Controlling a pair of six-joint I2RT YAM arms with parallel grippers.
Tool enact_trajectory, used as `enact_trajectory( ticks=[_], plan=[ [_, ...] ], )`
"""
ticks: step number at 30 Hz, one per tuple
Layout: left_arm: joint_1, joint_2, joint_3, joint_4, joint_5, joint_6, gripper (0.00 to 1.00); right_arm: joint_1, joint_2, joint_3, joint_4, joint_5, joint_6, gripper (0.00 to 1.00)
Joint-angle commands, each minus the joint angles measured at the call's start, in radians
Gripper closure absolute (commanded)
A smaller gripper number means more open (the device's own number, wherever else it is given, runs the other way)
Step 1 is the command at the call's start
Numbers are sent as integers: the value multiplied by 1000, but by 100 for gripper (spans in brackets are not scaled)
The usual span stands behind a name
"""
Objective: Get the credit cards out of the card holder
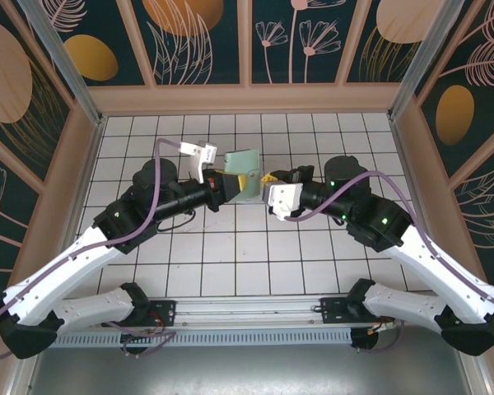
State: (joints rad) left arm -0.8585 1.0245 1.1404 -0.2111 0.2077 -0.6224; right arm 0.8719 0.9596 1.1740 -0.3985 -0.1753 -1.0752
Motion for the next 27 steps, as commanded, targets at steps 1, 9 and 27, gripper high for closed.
enact_trajectory(
  ticks=[1,9,27],
  plan=[
    [-5,3,31,41,47,15,100,2,-25,3,4,19,12,82],
    [-5,82,126,-137,111,139,100,8,-22,8,46,-6,18,71],
    [-5,146,235,-275,160,303,100,19,53,56,-82,-43,17,77]
  ],
)
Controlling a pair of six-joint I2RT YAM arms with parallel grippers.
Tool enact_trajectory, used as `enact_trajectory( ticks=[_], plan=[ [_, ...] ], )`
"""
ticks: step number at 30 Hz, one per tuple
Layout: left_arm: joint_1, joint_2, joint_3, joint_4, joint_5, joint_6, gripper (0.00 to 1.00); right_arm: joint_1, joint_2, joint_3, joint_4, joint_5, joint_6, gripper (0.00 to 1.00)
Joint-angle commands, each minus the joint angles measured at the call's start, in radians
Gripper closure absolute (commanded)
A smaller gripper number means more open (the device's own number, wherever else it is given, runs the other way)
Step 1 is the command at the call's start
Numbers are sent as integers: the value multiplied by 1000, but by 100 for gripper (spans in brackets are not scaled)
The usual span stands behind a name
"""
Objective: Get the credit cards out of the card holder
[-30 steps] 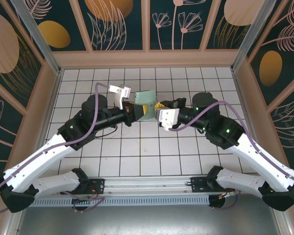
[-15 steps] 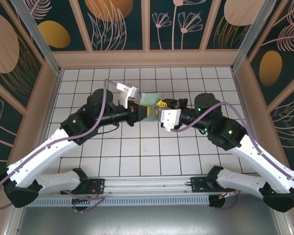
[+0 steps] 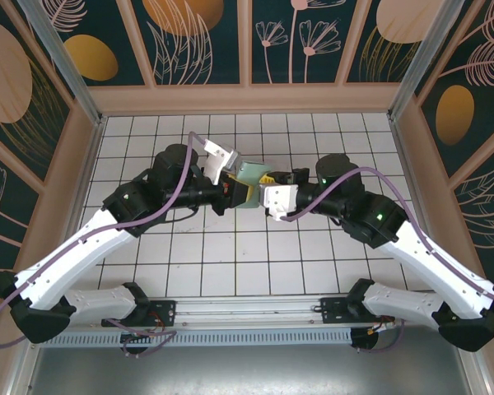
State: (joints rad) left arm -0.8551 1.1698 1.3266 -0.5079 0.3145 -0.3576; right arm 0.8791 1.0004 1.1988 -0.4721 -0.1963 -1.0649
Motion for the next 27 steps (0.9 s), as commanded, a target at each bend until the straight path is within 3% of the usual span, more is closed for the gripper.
enact_trajectory(
  ticks=[1,7,12,19,27],
  plan=[
    [-9,0,53,22,49,39,100,13,13,33,-9,-25,8,79],
    [-7,-4,65,28,31,42,100,24,17,39,-22,-30,7,84],
    [-8,-19,60,26,3,39,100,33,8,28,-17,-11,4,100],
    [-8,-69,62,43,-81,24,100,35,-19,24,-44,-11,-5,100],
    [-8,-97,52,65,-70,3,100,34,-54,20,-99,-36,-10,100]
  ],
)
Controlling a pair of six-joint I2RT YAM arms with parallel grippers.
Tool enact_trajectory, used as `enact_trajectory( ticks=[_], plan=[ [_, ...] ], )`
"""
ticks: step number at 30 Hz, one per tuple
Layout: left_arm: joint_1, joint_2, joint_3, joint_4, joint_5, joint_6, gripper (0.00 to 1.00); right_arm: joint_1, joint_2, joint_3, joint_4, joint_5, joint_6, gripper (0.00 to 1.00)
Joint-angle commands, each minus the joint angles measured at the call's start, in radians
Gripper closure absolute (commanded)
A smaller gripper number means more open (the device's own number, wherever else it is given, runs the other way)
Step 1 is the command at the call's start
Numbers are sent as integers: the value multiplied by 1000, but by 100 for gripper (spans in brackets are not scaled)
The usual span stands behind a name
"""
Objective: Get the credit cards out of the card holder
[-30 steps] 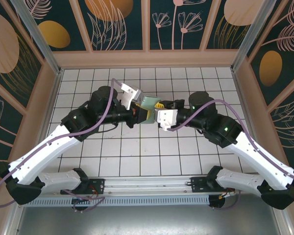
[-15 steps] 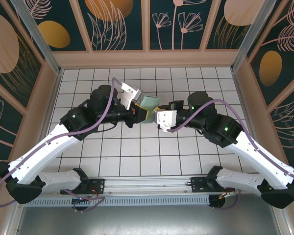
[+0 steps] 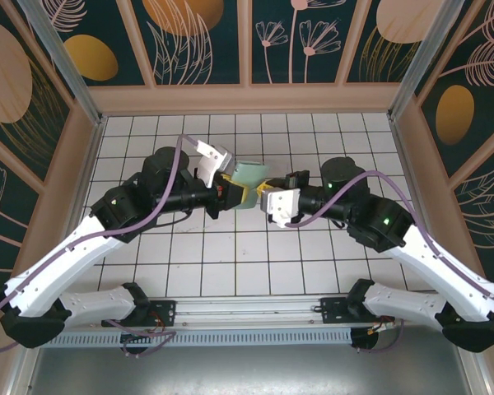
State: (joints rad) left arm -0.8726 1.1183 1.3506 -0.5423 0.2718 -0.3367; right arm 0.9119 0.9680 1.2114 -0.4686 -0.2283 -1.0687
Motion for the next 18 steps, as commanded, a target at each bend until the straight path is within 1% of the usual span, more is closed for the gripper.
enact_trajectory(
  ticks=[1,14,18],
  plan=[
    [10,-46,28,99,-27,-18,100,2,-26,4,-104,-4,-6,100],
    [9,-77,27,141,-14,-44,100,2,-78,-3,-128,-28,2,100],
    [9,-81,35,152,6,-42,100,2,-97,0,-128,-40,-1,100]
  ],
)
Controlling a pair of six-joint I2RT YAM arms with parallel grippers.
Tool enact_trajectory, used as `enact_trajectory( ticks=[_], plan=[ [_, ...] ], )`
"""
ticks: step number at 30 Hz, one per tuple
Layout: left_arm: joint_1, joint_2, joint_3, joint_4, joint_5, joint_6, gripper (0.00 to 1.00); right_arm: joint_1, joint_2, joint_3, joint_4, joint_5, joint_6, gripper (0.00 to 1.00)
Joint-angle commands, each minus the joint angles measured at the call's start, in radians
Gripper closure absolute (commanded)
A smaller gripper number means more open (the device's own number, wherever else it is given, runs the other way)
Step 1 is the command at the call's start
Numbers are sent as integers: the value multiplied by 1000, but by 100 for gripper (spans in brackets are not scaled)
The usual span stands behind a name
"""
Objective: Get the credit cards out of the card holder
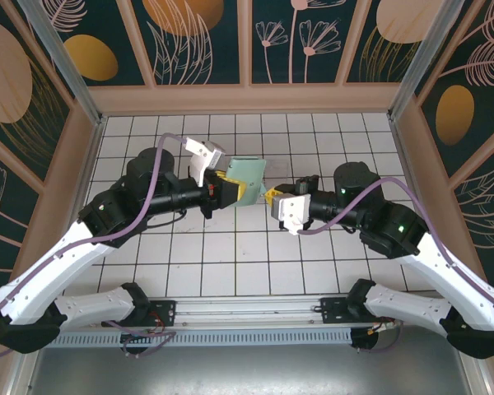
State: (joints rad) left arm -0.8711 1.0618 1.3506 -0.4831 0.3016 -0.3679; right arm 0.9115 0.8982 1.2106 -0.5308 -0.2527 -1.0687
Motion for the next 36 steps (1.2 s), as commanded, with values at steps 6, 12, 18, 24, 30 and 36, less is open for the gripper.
enact_trajectory(
  ticks=[6,12,18,24,30,36],
  plan=[
    [8,-50,1,150,47,-13,100,3,-67,-9,-36,-6,25,76],
    [8,-84,-36,220,89,0,100,3,-141,-41,118,-84,176,48],
    [7,-102,-100,362,130,4,100,3,-144,-88,441,-149,570,45],
    [9,-91,-97,386,35,24,100,3,-100,-146,707,-8,929,28],
    [8,-98,-100,405,-51,46,100,2,3,-73,691,62,1075,21],
    [8,-137,-150,550,69,16,100,3,-16,-104,699,62,1062,37]
  ],
)
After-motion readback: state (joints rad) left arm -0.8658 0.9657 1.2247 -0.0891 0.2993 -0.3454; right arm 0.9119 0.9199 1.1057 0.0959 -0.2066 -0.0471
